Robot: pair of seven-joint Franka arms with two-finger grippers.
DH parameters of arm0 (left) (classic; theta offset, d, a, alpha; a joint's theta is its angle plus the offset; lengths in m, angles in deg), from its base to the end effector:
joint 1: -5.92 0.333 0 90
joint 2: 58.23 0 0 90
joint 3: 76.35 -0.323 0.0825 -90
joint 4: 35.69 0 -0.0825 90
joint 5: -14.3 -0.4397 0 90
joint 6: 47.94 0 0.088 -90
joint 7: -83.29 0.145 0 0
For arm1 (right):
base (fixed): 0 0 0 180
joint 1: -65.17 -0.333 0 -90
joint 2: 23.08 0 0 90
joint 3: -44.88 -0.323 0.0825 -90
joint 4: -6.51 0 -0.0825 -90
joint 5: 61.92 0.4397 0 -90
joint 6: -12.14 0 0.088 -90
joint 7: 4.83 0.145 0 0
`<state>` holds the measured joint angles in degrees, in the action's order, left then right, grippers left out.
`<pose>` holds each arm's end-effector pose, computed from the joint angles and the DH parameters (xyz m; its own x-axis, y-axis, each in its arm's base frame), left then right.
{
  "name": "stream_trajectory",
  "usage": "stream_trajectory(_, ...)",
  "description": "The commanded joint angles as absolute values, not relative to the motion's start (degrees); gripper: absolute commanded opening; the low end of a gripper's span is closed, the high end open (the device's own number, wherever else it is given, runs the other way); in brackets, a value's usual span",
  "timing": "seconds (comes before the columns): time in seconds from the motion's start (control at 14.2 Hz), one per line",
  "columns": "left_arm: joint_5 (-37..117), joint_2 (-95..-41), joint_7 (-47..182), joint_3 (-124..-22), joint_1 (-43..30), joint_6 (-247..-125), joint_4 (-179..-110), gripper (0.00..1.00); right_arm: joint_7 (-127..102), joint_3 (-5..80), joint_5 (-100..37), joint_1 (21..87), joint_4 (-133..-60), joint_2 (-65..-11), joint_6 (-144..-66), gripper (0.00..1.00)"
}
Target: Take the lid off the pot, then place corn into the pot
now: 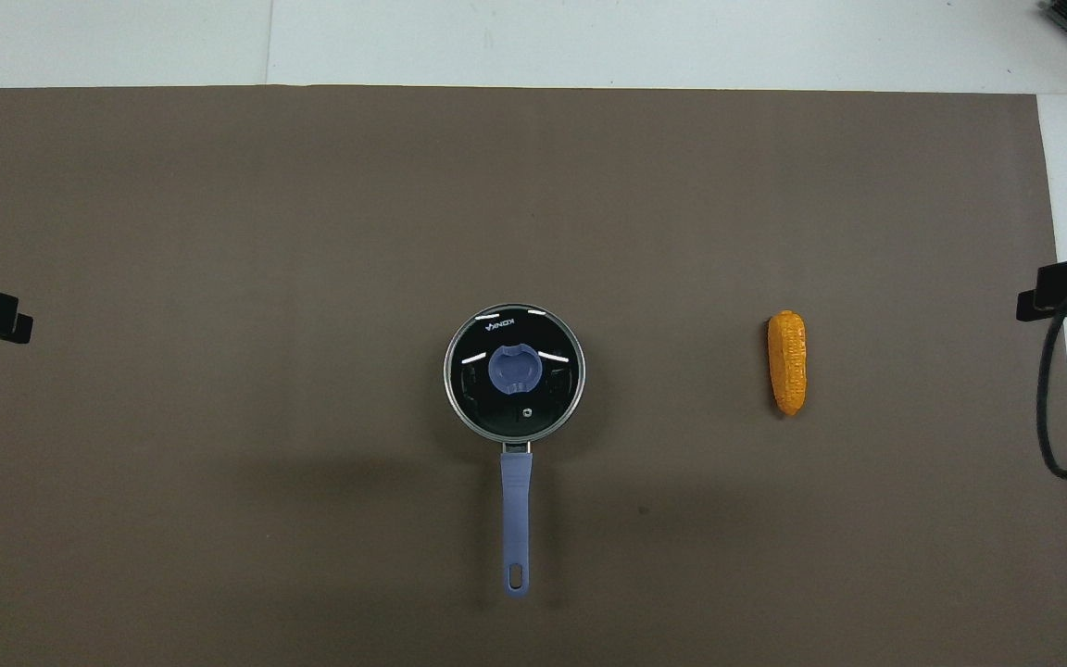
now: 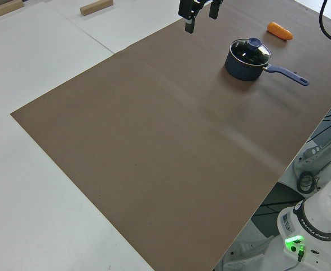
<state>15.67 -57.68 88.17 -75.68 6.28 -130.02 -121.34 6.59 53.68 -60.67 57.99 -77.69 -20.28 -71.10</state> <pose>0.5906 -0.0070 0.6271 0.9943 -0.0937 -0.0504 -0.0924 -0.9953 0.0281 0.5816 -0.0155 0.6646 0.9745 -0.2231 0.0252 -0.2222 -0.9744 -0.0347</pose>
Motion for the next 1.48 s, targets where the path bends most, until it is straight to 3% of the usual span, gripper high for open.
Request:
stream_trajectory(0.0, 14.7, -57.0, 88.7, -75.9, 5.8, -129.8, -122.2, 1.00, 5.0, 53.6, -59.7, 58.5, -78.4, -19.7, -70.8, 1.00)
stream_trajectory(1.41, 15.4, -56.6, 88.5, -75.7, 4.7, -129.8, -123.0, 1.00, 5.0, 53.6, -59.7, 58.5, -78.4, -19.7, -70.8, 1.00)
